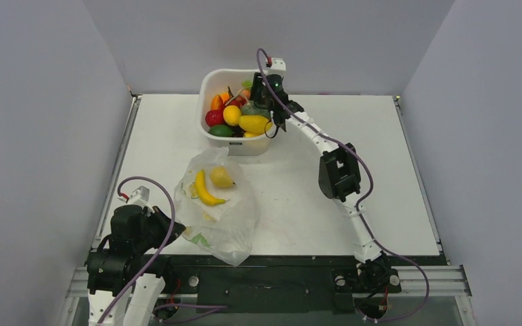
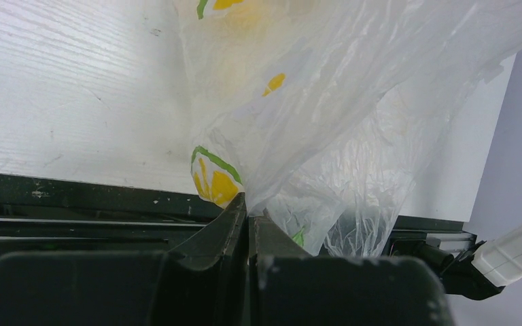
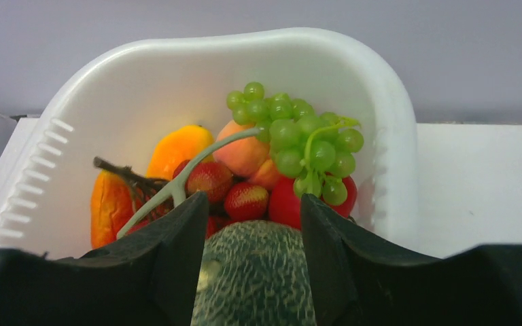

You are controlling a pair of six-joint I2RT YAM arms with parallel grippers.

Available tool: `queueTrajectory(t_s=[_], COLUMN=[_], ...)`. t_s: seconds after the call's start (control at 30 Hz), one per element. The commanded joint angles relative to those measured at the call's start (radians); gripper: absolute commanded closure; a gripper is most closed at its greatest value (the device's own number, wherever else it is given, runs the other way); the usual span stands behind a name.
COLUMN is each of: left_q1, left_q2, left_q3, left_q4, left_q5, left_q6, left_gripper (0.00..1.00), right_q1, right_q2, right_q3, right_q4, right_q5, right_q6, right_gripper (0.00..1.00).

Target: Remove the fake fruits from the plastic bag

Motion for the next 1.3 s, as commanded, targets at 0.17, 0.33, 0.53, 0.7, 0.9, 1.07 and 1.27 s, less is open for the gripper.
queueTrajectory(t_s=[0.17, 0.33, 0.53, 0.7, 0.9, 1.07, 1.27], left_q1=[0.005, 0.005, 0.005, 0.005, 0.005, 0.005, 0.005], left_q2=[-0.004, -0.026, -0.051, -0.067, -0.070, -0.064, -0.038], left_q3=[-0.028, -0.035, -0.061, -0.069, -0.075, -0.085, -0.060], left_q4=[0.095, 0.115, 0.149, 0.163, 0.152, 0.168, 0.154], left_q5=[0.042, 0.058, 0.079, 0.093, 0.086, 0.083, 0.076], left_q6=[0.002, 0.000, -0.001, -0.005, 0.011, 0.007, 0.011], left_gripper=[1.00, 1.00, 1.00, 1.00, 1.00, 1.00, 1.00], right_q1=[0.023, 0.065, 0.161, 0.213, 0.271, 0.444, 0.614], right_q2=[-0.477, -0.698, -0.970, -1.141, -1.362, -1.461, -1.384], right_q3=[-0.353, -0.755, -1.180, -1.422, -1.625, -1.627, -1.534], right_q4=[-0.083, -0.007, 0.089, 0.075, 0.110, 0.138, 0.174], right_q5=[-0.029, -0.061, -0.058, -0.126, -0.170, -0.069, 0.017], right_q6=[0.059, 0.071, 0.052, -0.030, -0.023, -0.093, -0.208], right_gripper=[0.50, 0.50, 0.50, 0.51, 0.50, 0.48, 0.48])
